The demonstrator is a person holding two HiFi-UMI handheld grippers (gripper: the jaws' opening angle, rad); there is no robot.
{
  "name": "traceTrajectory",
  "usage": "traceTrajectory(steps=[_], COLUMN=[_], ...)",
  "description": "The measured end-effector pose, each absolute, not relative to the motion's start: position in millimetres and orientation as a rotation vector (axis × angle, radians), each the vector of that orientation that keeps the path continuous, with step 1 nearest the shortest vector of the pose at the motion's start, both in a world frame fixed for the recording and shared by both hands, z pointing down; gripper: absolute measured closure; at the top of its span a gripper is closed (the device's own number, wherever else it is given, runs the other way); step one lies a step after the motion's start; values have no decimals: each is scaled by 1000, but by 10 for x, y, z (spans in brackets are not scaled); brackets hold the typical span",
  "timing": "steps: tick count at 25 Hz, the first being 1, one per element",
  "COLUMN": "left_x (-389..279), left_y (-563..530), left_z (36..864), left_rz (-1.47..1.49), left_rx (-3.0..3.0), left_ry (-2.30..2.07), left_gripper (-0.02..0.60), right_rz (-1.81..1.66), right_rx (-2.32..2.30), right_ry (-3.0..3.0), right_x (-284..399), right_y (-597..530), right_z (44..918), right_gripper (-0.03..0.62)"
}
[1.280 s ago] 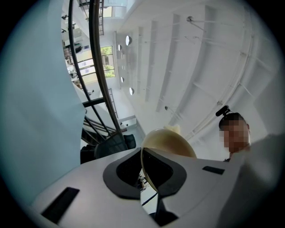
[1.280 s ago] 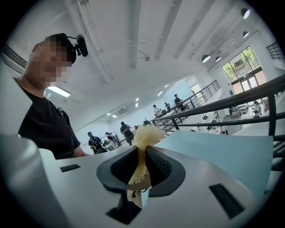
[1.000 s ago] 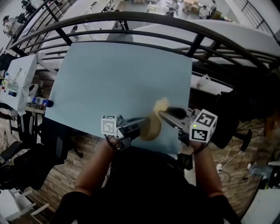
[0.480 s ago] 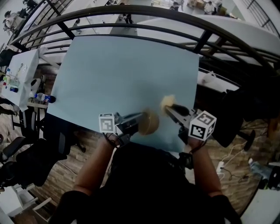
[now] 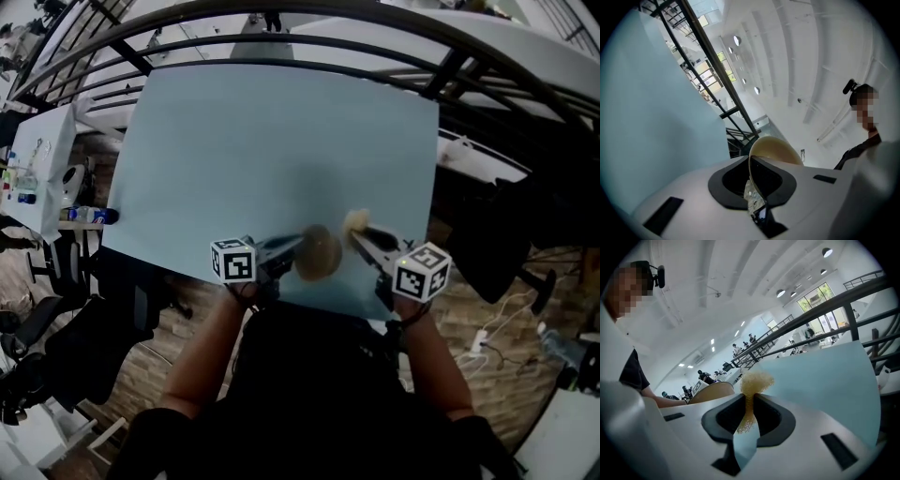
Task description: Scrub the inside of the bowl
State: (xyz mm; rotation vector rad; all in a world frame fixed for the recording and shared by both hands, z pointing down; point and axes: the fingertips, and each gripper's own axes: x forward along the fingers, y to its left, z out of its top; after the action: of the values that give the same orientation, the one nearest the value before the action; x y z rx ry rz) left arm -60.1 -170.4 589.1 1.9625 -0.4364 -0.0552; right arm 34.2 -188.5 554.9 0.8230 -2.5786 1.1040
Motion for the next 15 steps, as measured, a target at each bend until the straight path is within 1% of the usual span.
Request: traceTrajectory(steps=[5, 15], left_x=[-722, -935], left_y=[-1894, -2028], left_z=[6214, 6906], left_rz=[76, 367], left_rx=[1975, 1949], left_ry=[-508, -582], left_gripper=[572, 572], right_rz=[1147, 1125], right_rx=[859, 957], right_ry=[-2483, -2254], right_x=[256, 75], right_y=[-1985, -2163], right_z=[5907, 6599], right_gripper=[531, 531])
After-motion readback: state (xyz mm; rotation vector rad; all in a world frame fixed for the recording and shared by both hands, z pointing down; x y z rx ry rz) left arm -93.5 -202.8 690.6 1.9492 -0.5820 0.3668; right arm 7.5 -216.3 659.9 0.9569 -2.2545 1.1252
